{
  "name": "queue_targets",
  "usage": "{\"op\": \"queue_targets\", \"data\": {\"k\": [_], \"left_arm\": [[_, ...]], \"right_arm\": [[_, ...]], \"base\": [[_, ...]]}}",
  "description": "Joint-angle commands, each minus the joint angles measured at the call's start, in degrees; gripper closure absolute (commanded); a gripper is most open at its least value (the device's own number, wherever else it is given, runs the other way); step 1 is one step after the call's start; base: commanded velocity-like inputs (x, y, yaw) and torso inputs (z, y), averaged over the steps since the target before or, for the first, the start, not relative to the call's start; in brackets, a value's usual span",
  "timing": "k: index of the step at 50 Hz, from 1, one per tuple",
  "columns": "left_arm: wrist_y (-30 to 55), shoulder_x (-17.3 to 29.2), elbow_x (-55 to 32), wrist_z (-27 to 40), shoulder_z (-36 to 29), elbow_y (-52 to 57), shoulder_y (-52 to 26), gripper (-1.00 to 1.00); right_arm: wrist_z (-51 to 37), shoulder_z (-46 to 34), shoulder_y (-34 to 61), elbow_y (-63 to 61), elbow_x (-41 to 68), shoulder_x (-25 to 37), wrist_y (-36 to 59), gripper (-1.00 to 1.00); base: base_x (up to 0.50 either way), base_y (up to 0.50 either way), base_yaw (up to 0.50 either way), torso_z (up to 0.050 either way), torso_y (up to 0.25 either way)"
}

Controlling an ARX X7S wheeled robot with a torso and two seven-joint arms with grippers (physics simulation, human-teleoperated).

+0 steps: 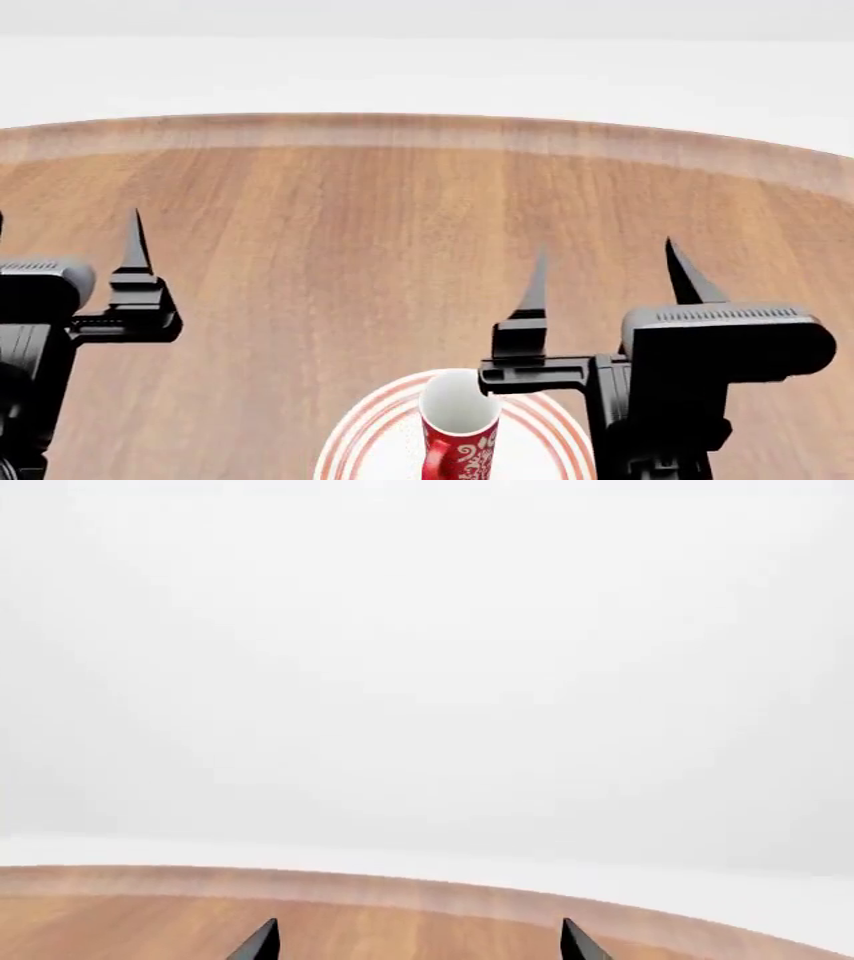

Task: Pick up the red mug and put it on the plate

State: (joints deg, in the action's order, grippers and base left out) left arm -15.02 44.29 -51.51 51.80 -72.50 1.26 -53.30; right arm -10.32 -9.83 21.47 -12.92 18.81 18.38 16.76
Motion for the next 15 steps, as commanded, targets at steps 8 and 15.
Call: {"op": "queue_targets", "data": {"k": [8,15], "left_arm": [[-0.3,0.7,2.7,0.5,1.8,3.6,0.0,-1.00],[0.7,2.9,3.1,2.4,2.0,8.4,-0.5,-1.00]], "right_arm": [[0.6,1.2,-0.7,-6.5,-0.4,0.0,0.3,-1.00],[-0.6,1.7,-1.7,-11.0,0.3,0.8,2.3,-1.00]], "base": [[0.00,0.00,0.00,0.000,0.000],[0.00,0.00,0.00,0.000,0.000]]}}
